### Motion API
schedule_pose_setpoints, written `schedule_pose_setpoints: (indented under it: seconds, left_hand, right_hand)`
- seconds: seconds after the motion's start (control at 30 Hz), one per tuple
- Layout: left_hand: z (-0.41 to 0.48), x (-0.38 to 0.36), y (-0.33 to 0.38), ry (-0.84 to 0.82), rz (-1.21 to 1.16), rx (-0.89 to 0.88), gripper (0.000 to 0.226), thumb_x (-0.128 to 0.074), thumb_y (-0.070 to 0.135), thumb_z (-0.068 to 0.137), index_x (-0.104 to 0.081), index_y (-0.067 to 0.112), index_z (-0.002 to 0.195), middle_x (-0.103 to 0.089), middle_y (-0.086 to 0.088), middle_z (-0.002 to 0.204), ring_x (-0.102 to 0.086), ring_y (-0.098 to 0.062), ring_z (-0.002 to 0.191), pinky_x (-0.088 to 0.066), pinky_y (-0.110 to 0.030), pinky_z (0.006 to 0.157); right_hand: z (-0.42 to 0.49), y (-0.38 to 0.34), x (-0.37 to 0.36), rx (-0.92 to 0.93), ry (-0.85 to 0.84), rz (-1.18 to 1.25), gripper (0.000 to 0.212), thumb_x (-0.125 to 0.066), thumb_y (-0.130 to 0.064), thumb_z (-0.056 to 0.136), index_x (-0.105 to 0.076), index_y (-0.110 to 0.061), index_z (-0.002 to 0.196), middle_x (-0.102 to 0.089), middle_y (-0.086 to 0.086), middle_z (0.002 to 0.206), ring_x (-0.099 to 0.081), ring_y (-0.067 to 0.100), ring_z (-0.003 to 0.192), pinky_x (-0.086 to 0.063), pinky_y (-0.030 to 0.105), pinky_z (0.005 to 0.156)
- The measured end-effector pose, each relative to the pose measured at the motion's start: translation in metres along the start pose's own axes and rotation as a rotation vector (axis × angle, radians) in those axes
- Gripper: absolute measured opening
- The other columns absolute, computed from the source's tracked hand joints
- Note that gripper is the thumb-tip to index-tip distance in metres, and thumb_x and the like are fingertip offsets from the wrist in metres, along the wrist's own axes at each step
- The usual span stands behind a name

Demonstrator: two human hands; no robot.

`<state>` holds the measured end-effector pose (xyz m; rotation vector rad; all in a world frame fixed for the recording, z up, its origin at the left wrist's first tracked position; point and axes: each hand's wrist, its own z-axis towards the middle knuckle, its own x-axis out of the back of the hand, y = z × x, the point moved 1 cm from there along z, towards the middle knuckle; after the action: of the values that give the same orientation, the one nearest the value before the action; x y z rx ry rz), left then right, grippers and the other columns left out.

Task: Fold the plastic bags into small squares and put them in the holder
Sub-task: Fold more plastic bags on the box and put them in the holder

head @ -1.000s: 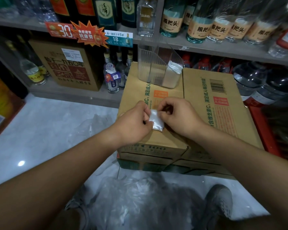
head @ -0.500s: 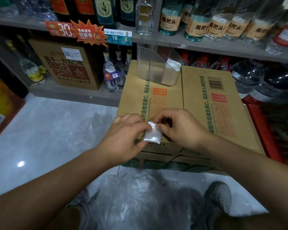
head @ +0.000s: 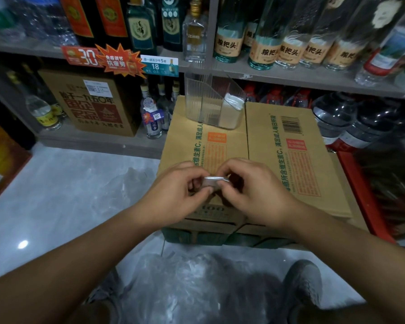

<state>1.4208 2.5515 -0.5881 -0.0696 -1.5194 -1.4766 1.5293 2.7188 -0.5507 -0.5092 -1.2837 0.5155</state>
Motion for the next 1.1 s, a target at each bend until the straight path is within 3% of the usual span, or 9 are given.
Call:
schedule_pose_setpoints:
  seconds: [0.13, 0.23, 0.3, 0.5, 0.63, 0.73, 0.83, 0.97, 1.1]
  left_hand:
    - [0.012, 0.001, 0.004, -0.008, -0.016, 0.049, 0.020, -0.066, 0.035, 0.088, -0.065, 0.016, 0.081, -0.051, 0.006, 0.077, -0.052, -0.013, 0.073, -0.046, -0.036, 0.065]
    - [0.025, 0.007, 0.002, -0.042, 0.067, 0.106, 0.018, -0.072, 0.033, 0.090, -0.062, 0.024, 0.077, -0.052, 0.007, 0.076, -0.050, -0.007, 0.070, -0.041, -0.027, 0.061]
    - [0.036, 0.014, -0.002, -0.057, 0.075, 0.171, 0.011, -0.073, 0.032, 0.090, -0.066, 0.026, 0.082, -0.058, 0.006, 0.075, -0.053, -0.004, 0.068, -0.044, -0.029, 0.062]
    - [0.077, 0.035, -0.011, 0.034, -0.003, 0.358, 0.012, -0.073, 0.027, 0.089, -0.063, 0.023, 0.094, -0.063, 0.007, 0.078, -0.060, -0.011, 0.071, -0.052, -0.033, 0.076]
    - [0.107, 0.045, -0.020, 0.099, 0.083, 0.441, 0.029, -0.074, 0.034, 0.087, -0.055, 0.023, 0.106, -0.062, 0.005, 0.098, -0.065, -0.020, 0.091, -0.054, -0.039, 0.087]
    - [0.122, 0.056, -0.022, 0.251, 0.097, 0.440, 0.064, -0.076, 0.050, 0.084, -0.046, 0.020, 0.132, -0.048, 0.006, 0.123, -0.056, -0.022, 0.117, -0.049, -0.043, 0.102]
    - [0.138, 0.062, -0.024, 0.330, 0.049, 0.399, 0.094, -0.075, 0.060, 0.081, -0.029, 0.017, 0.151, -0.036, -0.004, 0.148, -0.039, -0.026, 0.139, -0.037, -0.046, 0.115]
    - [0.154, 0.058, -0.033, 0.310, -0.032, 0.380, 0.104, -0.070, 0.071, 0.077, -0.022, 0.023, 0.156, -0.030, -0.002, 0.157, -0.036, -0.025, 0.143, -0.036, -0.050, 0.117]
    - [0.160, 0.050, -0.039, 0.301, -0.083, 0.365, 0.097, -0.065, 0.077, 0.069, -0.030, 0.030, 0.147, -0.040, 0.002, 0.147, -0.042, -0.021, 0.138, -0.037, -0.047, 0.116]
  right_hand:
    - [0.009, -0.003, 0.014, -0.067, 0.020, 0.068, 0.001, -0.068, -0.020, 0.092, -0.067, -0.021, 0.092, -0.066, -0.007, 0.082, -0.062, 0.010, 0.076, -0.053, 0.037, 0.068]
    - [0.025, 0.000, 0.032, -0.093, 0.097, 0.079, 0.001, -0.066, -0.020, 0.094, -0.066, -0.022, 0.093, -0.066, -0.006, 0.083, -0.062, 0.010, 0.074, -0.056, 0.039, 0.066]
    - [0.044, 0.007, 0.049, -0.120, 0.190, 0.065, 0.003, -0.065, -0.022, 0.095, -0.064, -0.023, 0.092, -0.064, -0.007, 0.081, -0.060, 0.008, 0.072, -0.056, 0.036, 0.065]
    - [0.109, 0.053, 0.085, -0.199, 0.414, -0.105, 0.004, -0.063, -0.021, 0.097, -0.063, -0.018, 0.096, -0.062, -0.008, 0.081, -0.054, 0.005, 0.069, -0.040, 0.023, 0.060]
    - [0.147, 0.076, 0.092, -0.184, 0.489, -0.170, 0.008, -0.059, -0.018, 0.097, -0.062, -0.012, 0.101, -0.062, 0.002, 0.089, -0.056, 0.017, 0.079, -0.039, 0.028, 0.065]
    - [0.165, 0.086, 0.088, -0.141, 0.476, -0.237, 0.010, -0.059, -0.018, 0.096, -0.064, -0.011, 0.101, -0.063, 0.003, 0.090, -0.057, 0.020, 0.081, -0.048, 0.035, 0.072]
    - [0.172, 0.090, 0.079, -0.068, 0.403, -0.323, 0.011, -0.060, -0.019, 0.096, -0.064, -0.010, 0.101, -0.066, 0.005, 0.093, -0.060, 0.021, 0.084, -0.049, 0.036, 0.073]
    - [0.168, 0.094, 0.069, 0.031, 0.248, -0.425, 0.011, -0.062, -0.018, 0.094, -0.067, -0.011, 0.102, -0.068, 0.005, 0.096, -0.062, 0.022, 0.088, -0.049, 0.037, 0.075]
    - [0.168, 0.098, 0.067, -0.031, 0.145, -0.406, 0.011, -0.064, -0.026, 0.095, -0.067, -0.020, 0.103, -0.061, 0.002, 0.097, -0.056, 0.016, 0.091, -0.048, 0.035, 0.077]
